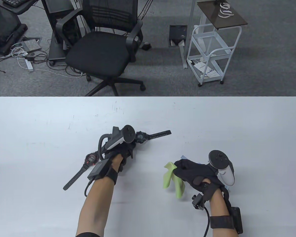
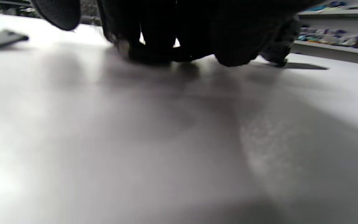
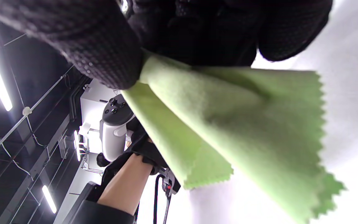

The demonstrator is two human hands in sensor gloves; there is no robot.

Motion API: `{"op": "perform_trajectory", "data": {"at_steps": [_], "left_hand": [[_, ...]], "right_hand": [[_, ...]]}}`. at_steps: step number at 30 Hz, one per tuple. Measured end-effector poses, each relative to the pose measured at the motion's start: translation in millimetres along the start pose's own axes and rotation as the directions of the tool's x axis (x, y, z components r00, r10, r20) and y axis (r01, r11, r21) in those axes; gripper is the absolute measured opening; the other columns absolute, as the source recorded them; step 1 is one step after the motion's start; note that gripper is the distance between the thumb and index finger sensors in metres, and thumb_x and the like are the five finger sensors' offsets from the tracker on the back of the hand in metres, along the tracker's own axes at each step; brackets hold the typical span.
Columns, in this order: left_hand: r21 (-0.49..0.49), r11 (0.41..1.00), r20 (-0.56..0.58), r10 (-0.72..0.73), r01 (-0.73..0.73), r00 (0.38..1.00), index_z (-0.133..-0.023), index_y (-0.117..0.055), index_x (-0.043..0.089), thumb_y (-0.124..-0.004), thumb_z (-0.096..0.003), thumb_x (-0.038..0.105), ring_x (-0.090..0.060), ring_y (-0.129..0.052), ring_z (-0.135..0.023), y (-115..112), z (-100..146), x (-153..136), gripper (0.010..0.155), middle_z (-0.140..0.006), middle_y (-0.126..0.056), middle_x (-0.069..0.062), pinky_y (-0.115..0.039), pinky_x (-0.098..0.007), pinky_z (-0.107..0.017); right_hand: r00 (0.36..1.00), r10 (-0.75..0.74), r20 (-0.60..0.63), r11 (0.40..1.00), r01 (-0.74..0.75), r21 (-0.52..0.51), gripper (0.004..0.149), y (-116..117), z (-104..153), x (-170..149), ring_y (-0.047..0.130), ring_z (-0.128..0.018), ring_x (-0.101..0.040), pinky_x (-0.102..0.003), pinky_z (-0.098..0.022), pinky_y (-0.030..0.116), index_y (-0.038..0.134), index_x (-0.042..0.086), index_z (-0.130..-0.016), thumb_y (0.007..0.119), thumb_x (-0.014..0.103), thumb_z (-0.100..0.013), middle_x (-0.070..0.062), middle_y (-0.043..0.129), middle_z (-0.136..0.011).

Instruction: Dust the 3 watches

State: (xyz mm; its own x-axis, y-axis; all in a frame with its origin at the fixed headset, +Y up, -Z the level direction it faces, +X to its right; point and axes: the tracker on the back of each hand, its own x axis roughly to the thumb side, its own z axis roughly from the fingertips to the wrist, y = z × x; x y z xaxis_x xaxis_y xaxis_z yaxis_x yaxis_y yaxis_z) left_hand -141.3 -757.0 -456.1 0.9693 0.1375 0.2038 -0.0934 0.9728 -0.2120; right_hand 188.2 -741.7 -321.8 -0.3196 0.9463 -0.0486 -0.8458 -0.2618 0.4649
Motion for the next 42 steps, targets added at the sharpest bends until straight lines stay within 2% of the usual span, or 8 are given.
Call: {"op": "perform_trajectory", "data": {"at_steps": [6, 13, 20, 26, 32, 34, 38, 42], "left_hand": [[0.056, 0.992, 0.139, 0.108, -0.116, 0.984, -0.108, -0.064, 0.009, -0.085, -0.0486, 0.04, -0.044, -0.085, -0.089, 32.6, 41.8, -5.9, 0.07, -0.1, -0.084, -0.017, -0.064, -0.071, -0.068], [0.128, 0.969, 0.328, 0.16, -0.212, 0.931, -0.107, -0.065, 0.008, -0.084, -0.0485, 0.043, -0.044, -0.088, -0.087, 65.7, 137.3, -18.7, 0.071, -0.099, -0.085, -0.017, -0.065, -0.072, -0.068], [0.145, 0.939, 0.443, 0.219, -0.31, 0.87, -0.108, -0.065, 0.013, -0.084, -0.0485, 0.046, -0.042, -0.09, -0.085, 48.7, 210.5, -17.3, 0.071, -0.097, -0.087, -0.014, -0.066, -0.072, -0.068], [0.073, 0.909, 0.487, 0.327, -0.411, 0.81, -0.108, -0.064, 0.012, -0.085, -0.0486, 0.045, -0.042, -0.091, -0.082, 28.8, 214.9, -17.3, 0.071, -0.095, -0.087, -0.015, -0.066, -0.072, -0.067], [0.0, 0.891, 0.505, 0.391, -0.454, 0.769, -0.108, -0.065, 0.012, -0.085, -0.0487, 0.045, -0.042, -0.092, -0.08, 20.8, 213.2, -14.6, 0.071, -0.094, -0.088, -0.015, -0.067, -0.072, -0.067], [-0.007, 0.88, 0.507, 0.412, -0.474, 0.757, -0.108, -0.065, 0.012, -0.085, -0.0487, 0.045, -0.042, -0.092, -0.08, 19.5, 211.3, -14.9, 0.071, -0.094, -0.088, -0.015, -0.067, -0.072, -0.066], [-0.007, 0.843, 0.492, 0.471, -0.538, 0.732, -0.108, -0.064, 0.011, -0.085, -0.0489, 0.044, -0.042, -0.094, -0.079, 17.1, 210.1, -19.2, 0.071, -0.092, -0.089, -0.015, -0.068, -0.071, -0.066], [-0.006, 0.807, 0.479, 0.521, -0.591, 0.706, -0.108, -0.063, 0.01, -0.084, -0.0495, 0.043, -0.042, -0.095, -0.077, 16.2, 208.5, -26.1, 0.071, -0.092, -0.089, -0.015, -0.07, -0.071, -0.065]], "right_hand": [[0.998, -0.049, 0.046, 0.998, 0.051, -0.034, 0.048, -4.0, 1.9, 1.9, 0.093, -0.072, -0.032, -0.063, -0.058, 0.07, 0.082, 0.015, -0.091, 0.087, 0.043, -0.053, -0.008, 0.092, -0.08], [0.988, -0.098, 0.116, 0.991, 0.108, -0.083, 0.048, -6.5, 6.3, 5.8, 0.091, -0.073, -0.033, -0.063, -0.059, 0.069, 0.08, 0.015, -0.092, 0.086, 0.043, -0.053, -0.007, 0.091, -0.082], [0.986, -0.092, 0.138, 0.992, 0.102, -0.07, 0.048, 6.9, 2.6, 8.7, 0.089, -0.076, -0.034, -0.064, -0.06, 0.068, 0.079, 0.016, -0.093, 0.084, 0.044, -0.054, -0.008, 0.089, -0.086], [0.989, -0.044, 0.145, 0.99, 0.063, -0.13, 0.048, 19.5, 2.0, 12.4, 0.088, -0.081, -0.038, -0.066, -0.06, 0.067, 0.08, 0.016, -0.092, 0.083, 0.045, -0.054, -0.011, 0.087, -0.091], [0.972, 0.117, 0.203, 0.932, -0.037, -0.361, 0.048, 38.2, 4.3, 28.5, 0.087, -0.086, -0.043, -0.068, -0.06, 0.065, 0.079, 0.018, -0.092, 0.083, 0.045, -0.053, -0.011, 0.086, -0.097], [0.963, 0.122, 0.241, 0.954, -0.047, -0.296, 0.047, 46.0, 1.5, 32.0, 0.085, -0.088, -0.043, -0.069, -0.061, 0.064, 0.077, 0.02, -0.093, 0.082, 0.044, -0.053, -0.01, 0.084, -0.099], [0.944, -0.073, 0.322, 0.997, 0.071, 0.02, 0.045, 66.6, -7.2, 32.9, 0.077, -0.094, -0.048, -0.072, -0.063, 0.059, 0.074, 0.025, -0.096, 0.081, 0.042, -0.055, -0.014, 0.075, -0.107], [0.938, -0.094, 0.333, 0.989, 0.05, 0.139, 0.045, 75.6, -9.3, 34.3, 0.071, -0.097, -0.052, -0.074, -0.065, 0.055, 0.078, 0.026, -0.097, 0.081, 0.044, -0.056, -0.018, 0.069, -0.111]]}}
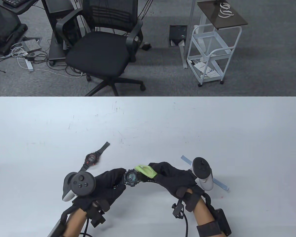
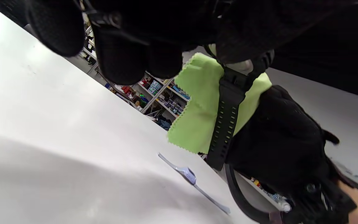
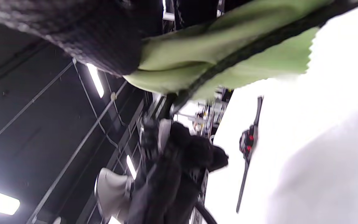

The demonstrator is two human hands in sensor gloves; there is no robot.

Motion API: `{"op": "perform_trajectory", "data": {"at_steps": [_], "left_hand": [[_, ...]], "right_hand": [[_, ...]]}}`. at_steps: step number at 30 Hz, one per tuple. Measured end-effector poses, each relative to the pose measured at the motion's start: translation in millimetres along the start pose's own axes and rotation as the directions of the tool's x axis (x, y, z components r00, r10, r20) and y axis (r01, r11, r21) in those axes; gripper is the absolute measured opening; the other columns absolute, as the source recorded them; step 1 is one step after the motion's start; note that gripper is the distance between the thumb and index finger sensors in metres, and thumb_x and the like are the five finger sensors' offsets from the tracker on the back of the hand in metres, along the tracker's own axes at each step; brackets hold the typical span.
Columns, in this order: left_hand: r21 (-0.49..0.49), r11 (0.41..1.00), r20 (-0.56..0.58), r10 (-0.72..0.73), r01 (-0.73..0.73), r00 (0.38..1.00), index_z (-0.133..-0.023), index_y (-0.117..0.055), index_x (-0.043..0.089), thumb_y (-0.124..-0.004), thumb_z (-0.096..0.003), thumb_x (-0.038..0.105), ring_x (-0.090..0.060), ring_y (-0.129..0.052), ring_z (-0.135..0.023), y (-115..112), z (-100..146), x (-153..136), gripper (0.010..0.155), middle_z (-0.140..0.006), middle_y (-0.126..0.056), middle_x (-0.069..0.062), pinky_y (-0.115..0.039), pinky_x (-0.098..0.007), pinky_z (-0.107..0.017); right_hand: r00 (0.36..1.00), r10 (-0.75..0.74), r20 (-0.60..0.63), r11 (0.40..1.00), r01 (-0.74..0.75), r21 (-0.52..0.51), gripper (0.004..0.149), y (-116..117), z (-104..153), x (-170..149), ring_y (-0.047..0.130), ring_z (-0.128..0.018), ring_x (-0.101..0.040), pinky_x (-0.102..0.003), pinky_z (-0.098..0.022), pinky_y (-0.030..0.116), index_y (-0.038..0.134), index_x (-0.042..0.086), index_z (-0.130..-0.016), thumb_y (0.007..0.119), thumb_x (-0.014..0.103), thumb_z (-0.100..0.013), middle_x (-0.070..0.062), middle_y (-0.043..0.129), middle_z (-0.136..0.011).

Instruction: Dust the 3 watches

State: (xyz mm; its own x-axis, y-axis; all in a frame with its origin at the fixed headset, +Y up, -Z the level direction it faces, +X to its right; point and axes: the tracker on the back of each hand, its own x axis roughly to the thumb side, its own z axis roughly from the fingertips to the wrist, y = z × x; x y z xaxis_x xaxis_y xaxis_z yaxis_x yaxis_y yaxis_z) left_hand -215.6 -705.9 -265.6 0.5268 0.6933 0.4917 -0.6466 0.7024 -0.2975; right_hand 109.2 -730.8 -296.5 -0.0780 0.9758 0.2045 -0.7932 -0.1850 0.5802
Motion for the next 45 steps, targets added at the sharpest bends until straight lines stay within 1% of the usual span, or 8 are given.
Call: {"op": "perform_trajectory", "data": {"at_steps": [4, 9, 15, 19, 25, 33, 42, 45], "left_hand": [[0.005, 1.0, 0.004, 0.022, -0.022, 1.0, -0.108, -0.062, 0.009, -0.084, -0.0495, 0.042, -0.043, -0.096, -0.078, -2.3, 0.4, -1.6, 0.071, -0.092, -0.089, -0.016, -0.07, -0.071, -0.064], [-0.006, 1.0, 0.024, 0.021, -0.021, 1.0, -0.108, -0.062, 0.009, -0.084, -0.0495, 0.041, -0.044, -0.096, -0.078, -8.1, -1.3, 2.4, 0.07, -0.093, -0.088, -0.017, -0.07, -0.07, -0.064], [0.005, 0.999, 0.018, 0.052, -0.052, 0.998, -0.107, -0.063, 0.008, -0.084, -0.0494, 0.041, -0.044, -0.096, -0.077, -11.0, -0.8, 1.7, 0.07, -0.092, -0.088, -0.017, -0.071, -0.07, -0.063], [-0.017, 0.999, 0.017, 0.041, -0.041, 0.999, -0.107, -0.063, 0.009, -0.083, -0.0493, 0.04, -0.044, -0.095, -0.079, -12.6, -1.2, 2.3, 0.069, -0.093, -0.087, -0.017, -0.071, -0.071, -0.064], [-0.048, 0.999, 0.018, 0.015, -0.014, 1.0, -0.108, -0.063, 0.009, -0.083, -0.0494, 0.04, -0.044, -0.094, -0.08, -16.8, -1.7, 2.0, 0.069, -0.093, -0.086, -0.017, -0.069, -0.072, -0.065], [-0.046, 0.999, -0.004, 0.005, -0.005, 1.0, -0.108, -0.062, 0.009, -0.083, -0.0495, 0.04, -0.044, -0.093, -0.079, -14.5, -0.1, -1.9, 0.069, -0.093, -0.085, -0.017, -0.067, -0.072, -0.065], [-0.047, 0.999, -0.002, -0.014, 0.014, 1.0, -0.109, -0.06, 0.01, -0.083, -0.0499, 0.04, -0.044, -0.091, -0.08, -14.2, 0.2, -1.4, 0.069, -0.095, -0.084, -0.016, -0.066, -0.073, -0.065], [-0.044, 0.999, -0.002, -0.022, 0.022, 1.0, -0.109, -0.06, 0.01, -0.082, -0.0499, 0.04, -0.044, -0.091, -0.08, -13.9, 0.6, -0.8, 0.069, -0.094, -0.084, -0.016, -0.066, -0.073, -0.065]], "right_hand": [[1.0, -0.007, -0.012, 1.0, 0.007, 0.015, 0.053, 5.5, -2.2, -3.9, 0.073, -0.095, -0.053, -0.076, -0.064, 0.053, 0.09, 0.021, -0.089, 0.07, 0.058, -0.056, -0.019, 0.072, -0.109], [0.991, 0.106, -0.083, 0.989, -0.114, -0.095, 0.043, 9.7, -4.6, -7.1, 0.094, -0.076, -0.038, -0.067, -0.059, 0.068, 0.087, 0.017, -0.079, 0.087, 0.05, -0.05, -0.013, 0.09, -0.092], [0.989, 0.036, -0.142, 0.999, -0.038, -0.015, 0.073, 9.9, -10.1, -16.7, 0.101, -0.064, -0.024, -0.058, -0.052, 0.079, 0.065, 0.013, -0.105, 0.093, 0.045, -0.045, -0.007, 0.09, -0.088], [0.982, -0.028, -0.187, 0.997, 0.041, 0.07, 0.066, 9.9, -11.8, -22.7, 0.104, -0.056, -0.018, -0.05, -0.044, 0.085, 0.073, 0.01, -0.102, 0.092, 0.039, -0.046, -0.006, 0.097, -0.083], [0.972, 0.009, -0.233, 0.994, 0.017, 0.111, 0.057, 11.2, -14.0, -23.2, 0.103, -0.048, -0.017, -0.053, -0.043, 0.084, 0.085, 0.009, -0.097, 0.087, 0.036, -0.047, -0.009, 0.104, -0.073], [0.949, 0.134, -0.285, 0.99, -0.116, 0.08, 0.051, 11.7, -12.2, -27.4, 0.1, -0.031, -0.01, -0.048, -0.037, 0.086, 0.099, 0.014, -0.075, 0.086, 0.055, -0.048, 0.003, 0.105, -0.048], [0.96, 0.018, -0.278, 0.989, 0.024, 0.147, 0.05, 12.6, -10.3, -31.0, 0.099, -0.053, -0.021, -0.055, -0.049, 0.079, 0.087, 0.015, -0.095, 0.083, 0.035, -0.049, -0.007, 0.1, -0.072], [0.957, 0.044, -0.287, 0.99, -0.004, 0.138, 0.05, 13.5, -10.0, -30.8, 0.099, -0.051, -0.02, -0.054, -0.048, 0.08, 0.088, 0.015, -0.095, 0.082, 0.035, -0.049, -0.007, 0.1, -0.071]]}}
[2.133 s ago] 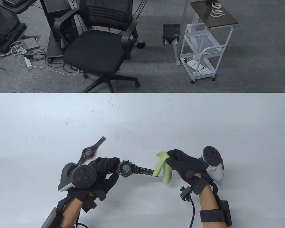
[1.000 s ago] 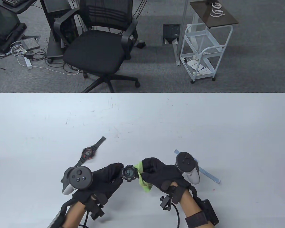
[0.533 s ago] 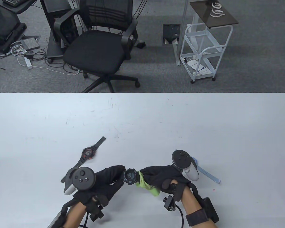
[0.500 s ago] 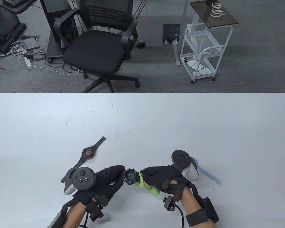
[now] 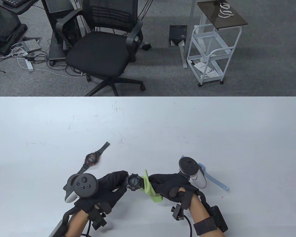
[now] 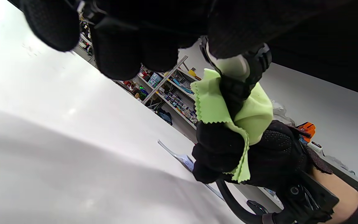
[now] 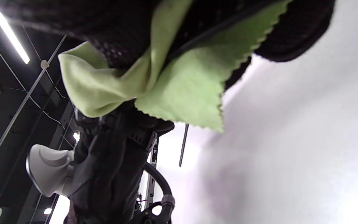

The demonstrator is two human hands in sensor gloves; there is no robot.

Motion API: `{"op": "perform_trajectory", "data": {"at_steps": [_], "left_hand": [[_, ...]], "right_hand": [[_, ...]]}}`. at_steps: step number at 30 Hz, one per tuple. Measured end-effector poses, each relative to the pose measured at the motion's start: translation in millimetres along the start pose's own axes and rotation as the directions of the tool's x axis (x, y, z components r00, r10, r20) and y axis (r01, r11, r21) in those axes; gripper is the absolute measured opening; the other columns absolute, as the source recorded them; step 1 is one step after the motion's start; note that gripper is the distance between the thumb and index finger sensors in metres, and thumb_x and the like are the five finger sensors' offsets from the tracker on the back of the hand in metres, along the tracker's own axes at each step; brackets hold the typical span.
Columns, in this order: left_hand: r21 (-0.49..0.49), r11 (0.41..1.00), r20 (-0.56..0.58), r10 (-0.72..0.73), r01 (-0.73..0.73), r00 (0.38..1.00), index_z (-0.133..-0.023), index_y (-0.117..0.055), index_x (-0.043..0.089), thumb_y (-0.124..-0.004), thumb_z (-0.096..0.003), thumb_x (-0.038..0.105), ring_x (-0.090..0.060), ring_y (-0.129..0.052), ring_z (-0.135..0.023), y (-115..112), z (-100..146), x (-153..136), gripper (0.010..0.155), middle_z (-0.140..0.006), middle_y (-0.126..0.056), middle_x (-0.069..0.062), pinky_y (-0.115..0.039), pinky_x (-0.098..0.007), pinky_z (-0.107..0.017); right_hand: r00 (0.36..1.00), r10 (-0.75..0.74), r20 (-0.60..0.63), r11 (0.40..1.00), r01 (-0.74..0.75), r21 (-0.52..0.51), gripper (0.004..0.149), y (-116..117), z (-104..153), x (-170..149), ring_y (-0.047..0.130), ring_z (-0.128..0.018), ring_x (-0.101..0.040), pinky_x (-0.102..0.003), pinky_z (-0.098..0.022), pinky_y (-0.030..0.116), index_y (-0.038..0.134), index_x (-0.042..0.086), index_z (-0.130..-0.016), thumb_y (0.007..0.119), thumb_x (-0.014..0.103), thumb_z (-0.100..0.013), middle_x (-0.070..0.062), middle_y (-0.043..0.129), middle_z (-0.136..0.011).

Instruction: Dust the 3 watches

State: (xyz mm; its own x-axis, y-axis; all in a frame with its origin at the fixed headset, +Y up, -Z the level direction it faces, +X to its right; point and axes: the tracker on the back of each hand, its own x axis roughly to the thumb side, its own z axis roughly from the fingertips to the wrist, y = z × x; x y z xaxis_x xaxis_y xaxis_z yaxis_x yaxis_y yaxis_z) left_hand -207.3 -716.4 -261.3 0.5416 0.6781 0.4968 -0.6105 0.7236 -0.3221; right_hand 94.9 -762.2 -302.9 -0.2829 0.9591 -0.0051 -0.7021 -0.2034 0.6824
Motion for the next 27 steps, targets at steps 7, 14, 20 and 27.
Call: {"op": "perform_trajectory", "data": {"at_steps": [7, 14, 20, 27], "left_hand": [[0.011, 0.999, -0.006, -0.038, 0.038, 0.999, -0.108, -0.061, 0.01, -0.083, -0.0499, 0.04, -0.043, -0.092, -0.079, 2.7, 1.9, 0.6, 0.069, -0.094, -0.084, -0.016, -0.066, -0.072, -0.065], [0.016, 0.999, -0.01, -0.051, 0.051, 0.999, -0.109, -0.061, 0.01, -0.082, -0.05, 0.04, -0.044, -0.091, -0.08, 4.3, 2.8, 0.5, 0.069, -0.094, -0.084, -0.016, -0.066, -0.073, -0.065], [0.012, 0.997, -0.017, -0.08, 0.08, 0.997, -0.108, -0.061, 0.01, -0.082, -0.0498, 0.04, -0.043, -0.092, -0.079, 4.9, 3.9, 0.3, 0.069, -0.094, -0.084, -0.016, -0.066, -0.073, -0.065], [0.013, 0.995, -0.03, -0.1, 0.1, 0.995, -0.108, -0.061, 0.01, -0.082, -0.0497, 0.04, -0.043, -0.092, -0.079, 6.2, 4.4, -0.6, 0.069, -0.094, -0.084, -0.016, -0.066, -0.073, -0.065]], "right_hand": [[0.989, 0.141, -0.041, 0.983, -0.145, -0.116, 0.048, -6.4, 2.5, 3.1, 0.101, -0.031, -0.009, -0.047, -0.036, 0.086, 0.1, 0.016, -0.074, 0.086, 0.053, -0.049, 0.002, 0.106, -0.048], [0.998, 0.059, -0.007, 0.996, -0.059, -0.063, 0.047, -5.6, 2.9, 2.1, 0.101, -0.043, -0.016, -0.051, -0.044, 0.082, 0.095, 0.018, -0.087, 0.081, 0.042, -0.049, -0.003, 0.104, -0.061], [0.992, 0.119, -0.043, 0.988, -0.123, -0.096, 0.047, -5.8, 4.2, 3.5, 0.103, -0.04, -0.014, -0.05, -0.041, 0.084, 0.097, 0.016, -0.085, 0.083, 0.043, -0.049, -0.002, 0.106, -0.059], [0.967, 0.248, -0.05, 0.95, -0.253, -0.181, 0.046, -10.3, 9.7, 13.4, 0.101, -0.029, -0.01, -0.047, -0.036, 0.086, 0.103, 0.017, -0.068, 0.085, 0.055, -0.048, 0.003, 0.106, -0.044]]}}
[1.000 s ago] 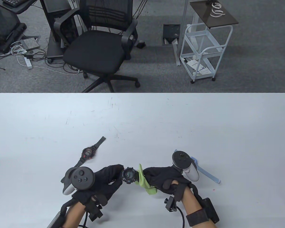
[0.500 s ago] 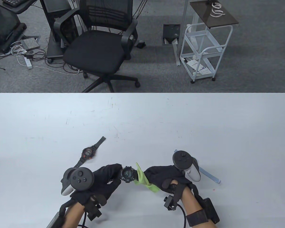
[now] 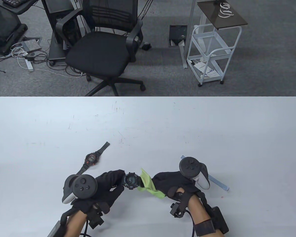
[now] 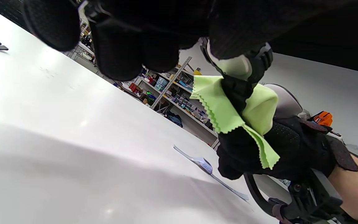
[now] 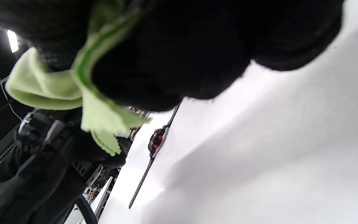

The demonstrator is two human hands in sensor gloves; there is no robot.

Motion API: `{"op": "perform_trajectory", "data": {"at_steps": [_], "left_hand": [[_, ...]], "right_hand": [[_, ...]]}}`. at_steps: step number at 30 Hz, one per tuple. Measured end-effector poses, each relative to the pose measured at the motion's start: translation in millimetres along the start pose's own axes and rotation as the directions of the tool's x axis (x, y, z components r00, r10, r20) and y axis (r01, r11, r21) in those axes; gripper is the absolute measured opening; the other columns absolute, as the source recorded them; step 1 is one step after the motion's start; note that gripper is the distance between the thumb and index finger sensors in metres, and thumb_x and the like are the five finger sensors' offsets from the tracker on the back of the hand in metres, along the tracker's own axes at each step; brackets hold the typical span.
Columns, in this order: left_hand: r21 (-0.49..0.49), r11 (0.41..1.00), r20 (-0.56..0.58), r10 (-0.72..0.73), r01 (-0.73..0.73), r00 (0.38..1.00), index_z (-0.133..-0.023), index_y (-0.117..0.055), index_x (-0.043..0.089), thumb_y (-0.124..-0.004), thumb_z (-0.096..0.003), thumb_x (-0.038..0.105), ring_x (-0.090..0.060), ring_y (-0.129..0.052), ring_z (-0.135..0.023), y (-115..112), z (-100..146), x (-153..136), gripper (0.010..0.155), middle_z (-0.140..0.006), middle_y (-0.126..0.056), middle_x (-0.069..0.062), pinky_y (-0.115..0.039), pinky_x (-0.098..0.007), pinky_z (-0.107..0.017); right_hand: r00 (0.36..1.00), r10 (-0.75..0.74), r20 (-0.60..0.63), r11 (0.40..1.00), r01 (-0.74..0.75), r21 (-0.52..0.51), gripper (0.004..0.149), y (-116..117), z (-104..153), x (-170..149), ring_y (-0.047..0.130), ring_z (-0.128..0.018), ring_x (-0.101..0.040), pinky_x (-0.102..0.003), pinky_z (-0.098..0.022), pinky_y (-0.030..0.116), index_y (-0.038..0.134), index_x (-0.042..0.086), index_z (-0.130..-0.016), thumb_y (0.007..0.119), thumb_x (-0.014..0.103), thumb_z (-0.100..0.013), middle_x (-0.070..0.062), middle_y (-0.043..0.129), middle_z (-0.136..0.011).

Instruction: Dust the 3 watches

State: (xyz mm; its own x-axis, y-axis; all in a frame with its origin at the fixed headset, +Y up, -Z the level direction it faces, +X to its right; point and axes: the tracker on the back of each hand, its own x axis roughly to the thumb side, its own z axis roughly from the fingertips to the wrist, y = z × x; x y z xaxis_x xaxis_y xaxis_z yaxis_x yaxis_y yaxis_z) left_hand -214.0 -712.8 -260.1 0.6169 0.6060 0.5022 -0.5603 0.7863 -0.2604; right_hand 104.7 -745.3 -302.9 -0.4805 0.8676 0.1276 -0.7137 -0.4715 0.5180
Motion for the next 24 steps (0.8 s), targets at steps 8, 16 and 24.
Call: {"op": "perform_trajectory", "data": {"at_steps": [8, 16, 24], "left_hand": [[0.005, 1.0, -0.002, 0.015, -0.015, 1.0, -0.108, -0.061, 0.01, -0.082, -0.0497, 0.04, -0.043, -0.091, -0.08, 1.6, 0.1, -1.6, 0.069, -0.094, -0.084, -0.016, -0.066, -0.073, -0.066], [0.003, 1.0, -0.008, 0.002, -0.002, 1.0, -0.108, -0.061, 0.009, -0.082, -0.0499, 0.04, -0.043, -0.092, -0.079, 2.3, -0.4, -1.6, 0.07, -0.094, -0.084, -0.016, -0.066, -0.073, -0.066], [0.013, 1.0, -0.01, 0.015, -0.014, 1.0, -0.108, -0.061, 0.01, -0.082, -0.0498, 0.04, -0.043, -0.092, -0.08, 4.6, 0.4, -2.9, 0.069, -0.094, -0.084, -0.016, -0.066, -0.073, -0.066]], "right_hand": [[0.994, -0.109, 0.018, 0.99, 0.107, 0.097, 0.046, 1.8, 0.6, -1.9, 0.1, -0.046, -0.019, -0.054, -0.047, 0.08, 0.095, 0.016, -0.086, 0.08, 0.039, -0.049, -0.005, 0.103, -0.063], [1.0, 0.007, 0.0, 1.0, -0.007, -0.014, 0.045, -5.9, 3.6, -1.4, 0.102, -0.032, -0.011, -0.048, -0.038, 0.085, 0.103, 0.017, -0.071, 0.086, 0.052, -0.049, 0.001, 0.107, -0.047], [0.994, -0.111, 0.022, 0.991, 0.109, 0.079, 0.045, -3.8, 3.2, -2.8, 0.1, -0.044, -0.018, -0.053, -0.047, 0.08, 0.096, 0.017, -0.083, 0.08, 0.041, -0.049, -0.005, 0.104, -0.061]]}}
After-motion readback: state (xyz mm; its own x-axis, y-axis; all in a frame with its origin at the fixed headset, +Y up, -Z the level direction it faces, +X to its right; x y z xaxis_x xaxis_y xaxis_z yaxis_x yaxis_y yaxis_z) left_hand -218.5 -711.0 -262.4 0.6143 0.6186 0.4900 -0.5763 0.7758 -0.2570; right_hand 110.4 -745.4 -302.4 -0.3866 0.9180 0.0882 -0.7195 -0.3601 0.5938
